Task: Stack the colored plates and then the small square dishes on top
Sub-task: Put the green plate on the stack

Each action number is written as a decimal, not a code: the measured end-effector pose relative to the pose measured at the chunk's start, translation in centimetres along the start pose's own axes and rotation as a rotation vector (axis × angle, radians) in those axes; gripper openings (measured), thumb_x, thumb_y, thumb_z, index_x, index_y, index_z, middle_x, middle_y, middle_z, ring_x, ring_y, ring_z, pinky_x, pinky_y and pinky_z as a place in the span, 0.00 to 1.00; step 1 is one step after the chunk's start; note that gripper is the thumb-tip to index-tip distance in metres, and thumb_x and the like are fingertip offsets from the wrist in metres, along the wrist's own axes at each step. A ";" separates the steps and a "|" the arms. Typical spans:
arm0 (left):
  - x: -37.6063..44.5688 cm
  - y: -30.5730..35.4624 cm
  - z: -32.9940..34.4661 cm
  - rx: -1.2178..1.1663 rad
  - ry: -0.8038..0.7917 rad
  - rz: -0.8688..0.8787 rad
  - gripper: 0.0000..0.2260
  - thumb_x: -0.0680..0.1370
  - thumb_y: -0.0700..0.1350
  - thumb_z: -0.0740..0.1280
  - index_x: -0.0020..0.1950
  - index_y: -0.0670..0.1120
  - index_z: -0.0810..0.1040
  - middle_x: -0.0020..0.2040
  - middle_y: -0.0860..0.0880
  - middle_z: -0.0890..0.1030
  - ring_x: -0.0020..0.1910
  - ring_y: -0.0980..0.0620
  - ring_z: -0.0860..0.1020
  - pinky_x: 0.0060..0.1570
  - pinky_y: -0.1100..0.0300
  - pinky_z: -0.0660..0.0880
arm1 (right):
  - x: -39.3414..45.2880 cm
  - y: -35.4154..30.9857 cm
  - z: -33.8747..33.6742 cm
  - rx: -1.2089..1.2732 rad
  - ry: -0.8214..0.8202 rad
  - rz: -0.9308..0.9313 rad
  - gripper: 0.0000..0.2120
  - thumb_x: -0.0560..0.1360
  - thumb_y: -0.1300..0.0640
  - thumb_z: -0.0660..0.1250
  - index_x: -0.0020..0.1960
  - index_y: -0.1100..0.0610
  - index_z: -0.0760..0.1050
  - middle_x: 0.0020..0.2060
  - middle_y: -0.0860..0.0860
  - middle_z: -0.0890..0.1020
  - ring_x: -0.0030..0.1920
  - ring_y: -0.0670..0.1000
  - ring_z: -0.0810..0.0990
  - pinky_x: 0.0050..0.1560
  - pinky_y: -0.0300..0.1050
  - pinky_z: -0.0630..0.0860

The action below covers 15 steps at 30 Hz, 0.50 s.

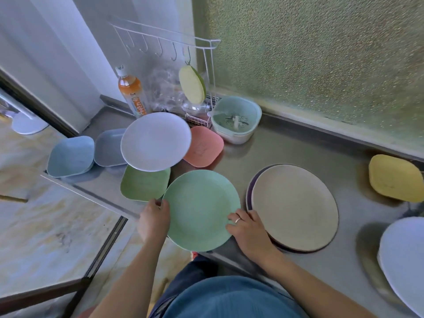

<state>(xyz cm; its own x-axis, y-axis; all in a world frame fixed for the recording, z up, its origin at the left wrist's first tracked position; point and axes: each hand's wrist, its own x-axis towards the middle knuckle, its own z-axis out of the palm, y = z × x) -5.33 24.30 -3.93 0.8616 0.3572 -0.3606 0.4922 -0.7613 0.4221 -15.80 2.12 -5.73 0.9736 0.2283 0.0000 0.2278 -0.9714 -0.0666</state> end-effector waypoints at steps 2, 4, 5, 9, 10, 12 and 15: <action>0.5 -0.2 0.2 0.009 0.006 0.046 0.14 0.77 0.55 0.57 0.47 0.47 0.77 0.38 0.45 0.80 0.36 0.44 0.77 0.34 0.59 0.72 | 0.2 0.4 -0.7 0.014 0.110 0.032 0.07 0.61 0.62 0.73 0.36 0.51 0.79 0.47 0.49 0.82 0.51 0.52 0.74 0.46 0.47 0.62; 0.5 0.0 0.4 -0.007 -0.004 0.087 0.14 0.78 0.53 0.56 0.46 0.46 0.76 0.36 0.45 0.78 0.35 0.44 0.76 0.34 0.59 0.71 | 0.8 1.0 -1.9 0.037 0.235 0.077 0.07 0.65 0.62 0.64 0.35 0.51 0.78 0.49 0.50 0.83 0.53 0.51 0.72 0.48 0.48 0.62; 0.3 0.2 0.6 -0.005 -0.020 0.109 0.13 0.78 0.52 0.56 0.45 0.45 0.75 0.35 0.45 0.77 0.35 0.44 0.75 0.33 0.59 0.70 | 1.0 1.3 -2.5 0.040 0.277 0.101 0.09 0.66 0.61 0.61 0.34 0.51 0.78 0.50 0.50 0.83 0.52 0.51 0.72 0.49 0.48 0.62; -0.3 1.4 1.3 0.020 -0.046 0.169 0.11 0.77 0.46 0.58 0.40 0.40 0.73 0.32 0.44 0.75 0.31 0.45 0.73 0.31 0.58 0.69 | 1.1 3.0 -4.0 0.078 0.300 0.196 0.09 0.64 0.63 0.60 0.35 0.52 0.77 0.49 0.50 0.82 0.46 0.54 0.77 0.45 0.47 0.63; -0.3 2.0 1.4 0.021 -0.051 0.187 0.11 0.77 0.44 0.58 0.39 0.39 0.73 0.31 0.43 0.75 0.30 0.45 0.72 0.31 0.58 0.68 | 0.8 3.5 -4.2 0.103 0.301 0.223 0.09 0.63 0.65 0.62 0.35 0.53 0.76 0.49 0.50 0.82 0.43 0.55 0.78 0.43 0.47 0.65; -0.1 2.9 1.7 0.005 -0.062 0.227 0.11 0.75 0.43 0.59 0.38 0.37 0.73 0.31 0.40 0.75 0.29 0.44 0.70 0.31 0.59 0.65 | 0.5 4.3 -4.9 0.179 0.309 0.261 0.12 0.58 0.70 0.66 0.37 0.55 0.74 0.47 0.51 0.81 0.37 0.56 0.77 0.38 0.46 0.71; -0.3 3.8 1.9 -0.037 -0.083 0.264 0.11 0.74 0.43 0.60 0.37 0.35 0.73 0.31 0.38 0.75 0.29 0.43 0.70 0.31 0.58 0.65 | 0.3 5.0 -6.0 0.305 0.333 0.254 0.18 0.57 0.74 0.64 0.42 0.57 0.70 0.44 0.53 0.81 0.35 0.57 0.77 0.33 0.42 0.74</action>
<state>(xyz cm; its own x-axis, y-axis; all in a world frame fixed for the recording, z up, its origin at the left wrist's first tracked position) -4.01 20.30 -3.78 0.9483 0.1027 -0.3001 0.2577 -0.8013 0.5399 -14.28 -3.05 -0.08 0.9609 -0.0933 0.2608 0.0177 -0.9189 -0.3940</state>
